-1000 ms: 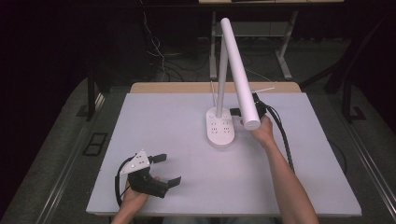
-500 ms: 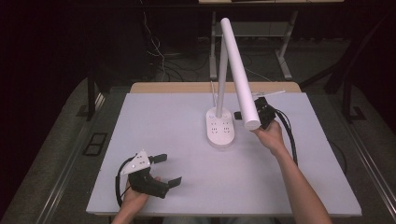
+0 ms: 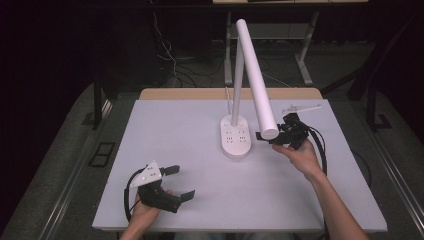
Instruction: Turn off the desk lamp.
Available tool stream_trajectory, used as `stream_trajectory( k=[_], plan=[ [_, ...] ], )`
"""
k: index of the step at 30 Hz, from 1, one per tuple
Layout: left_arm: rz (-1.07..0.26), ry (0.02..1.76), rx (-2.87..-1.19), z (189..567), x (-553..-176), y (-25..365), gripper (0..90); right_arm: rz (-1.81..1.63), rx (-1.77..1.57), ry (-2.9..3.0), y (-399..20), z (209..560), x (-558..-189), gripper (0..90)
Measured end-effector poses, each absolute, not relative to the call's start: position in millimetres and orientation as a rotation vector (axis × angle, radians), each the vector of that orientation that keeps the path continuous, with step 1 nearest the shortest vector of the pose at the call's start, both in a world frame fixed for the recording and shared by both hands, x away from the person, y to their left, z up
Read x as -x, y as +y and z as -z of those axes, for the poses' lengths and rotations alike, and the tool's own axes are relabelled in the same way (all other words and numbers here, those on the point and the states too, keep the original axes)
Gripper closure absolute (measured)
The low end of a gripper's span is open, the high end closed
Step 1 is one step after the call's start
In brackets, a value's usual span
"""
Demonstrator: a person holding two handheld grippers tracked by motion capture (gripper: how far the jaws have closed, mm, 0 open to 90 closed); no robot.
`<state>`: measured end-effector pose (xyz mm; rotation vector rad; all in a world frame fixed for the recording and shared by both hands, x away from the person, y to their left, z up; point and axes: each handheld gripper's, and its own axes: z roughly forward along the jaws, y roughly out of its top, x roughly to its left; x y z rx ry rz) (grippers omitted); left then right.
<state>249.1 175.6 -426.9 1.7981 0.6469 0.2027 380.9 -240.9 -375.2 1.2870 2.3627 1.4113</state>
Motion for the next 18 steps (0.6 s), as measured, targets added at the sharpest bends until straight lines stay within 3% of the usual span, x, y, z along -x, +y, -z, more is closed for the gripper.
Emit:
stream_trajectory(
  k=[3, 5, 18],
  plan=[
    [-0.201, 0.648, -1.797, 426.9, -248.9, 175.1, 0.0, -1.410, -1.278, 2.372, -244.2, 376.2, -374.1, 10.4],
    [-0.202, 0.649, -1.797, 427.0, -248.8, 175.0, 0.0, -1.397, -1.294, 2.381, -247.7, 378.2, -367.3, 0.9],
    [-0.204, 0.648, -1.802, 427.0, -248.9, 174.9, 0.0, -1.477, -1.316, 2.334, -279.4, 386.1, -313.9, 0.7]
  ],
)
